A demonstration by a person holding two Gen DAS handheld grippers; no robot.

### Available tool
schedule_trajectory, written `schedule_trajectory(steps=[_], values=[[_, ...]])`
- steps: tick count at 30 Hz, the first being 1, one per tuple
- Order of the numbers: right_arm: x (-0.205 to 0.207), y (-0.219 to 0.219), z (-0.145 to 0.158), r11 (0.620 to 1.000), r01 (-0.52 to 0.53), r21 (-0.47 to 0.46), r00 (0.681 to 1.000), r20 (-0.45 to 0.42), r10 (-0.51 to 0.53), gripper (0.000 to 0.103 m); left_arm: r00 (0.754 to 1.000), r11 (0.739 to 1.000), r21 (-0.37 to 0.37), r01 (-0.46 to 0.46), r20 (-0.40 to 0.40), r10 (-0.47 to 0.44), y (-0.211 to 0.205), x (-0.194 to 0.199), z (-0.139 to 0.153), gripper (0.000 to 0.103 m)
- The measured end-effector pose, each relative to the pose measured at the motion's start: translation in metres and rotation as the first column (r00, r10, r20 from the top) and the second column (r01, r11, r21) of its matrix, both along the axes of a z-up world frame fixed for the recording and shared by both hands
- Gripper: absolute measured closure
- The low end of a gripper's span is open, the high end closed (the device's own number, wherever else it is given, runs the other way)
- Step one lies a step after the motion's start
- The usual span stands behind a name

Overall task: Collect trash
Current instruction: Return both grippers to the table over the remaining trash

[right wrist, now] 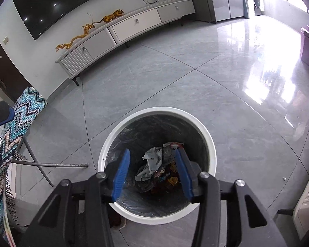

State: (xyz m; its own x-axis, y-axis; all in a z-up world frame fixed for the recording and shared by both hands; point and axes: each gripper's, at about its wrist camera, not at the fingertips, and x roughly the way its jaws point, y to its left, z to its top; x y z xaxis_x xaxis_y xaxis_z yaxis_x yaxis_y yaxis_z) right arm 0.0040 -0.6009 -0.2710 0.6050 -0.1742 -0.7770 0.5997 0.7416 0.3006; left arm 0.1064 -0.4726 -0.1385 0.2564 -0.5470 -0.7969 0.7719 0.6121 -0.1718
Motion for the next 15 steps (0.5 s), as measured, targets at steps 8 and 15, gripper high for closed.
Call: schedule_trajectory(steps=[8, 15], values=[[0.007, 0.054, 0.096, 0.989, -0.044, -0.144, 0.994, 0.094, 0.058, 0.057, 0.978, 0.987, -0.06, -0.15, 0.138, 0.157, 0.07, -0.002, 0.047, 0.069], [0.017, 0.131, 0.177, 0.96, -0.149, -0.237, 0.954, 0.22, 0.202, 0.057, 0.947, 0.979, -0.039, -0.201, 0.246, 0.205, 0.155, -0.011, 0.077, 0.061]])
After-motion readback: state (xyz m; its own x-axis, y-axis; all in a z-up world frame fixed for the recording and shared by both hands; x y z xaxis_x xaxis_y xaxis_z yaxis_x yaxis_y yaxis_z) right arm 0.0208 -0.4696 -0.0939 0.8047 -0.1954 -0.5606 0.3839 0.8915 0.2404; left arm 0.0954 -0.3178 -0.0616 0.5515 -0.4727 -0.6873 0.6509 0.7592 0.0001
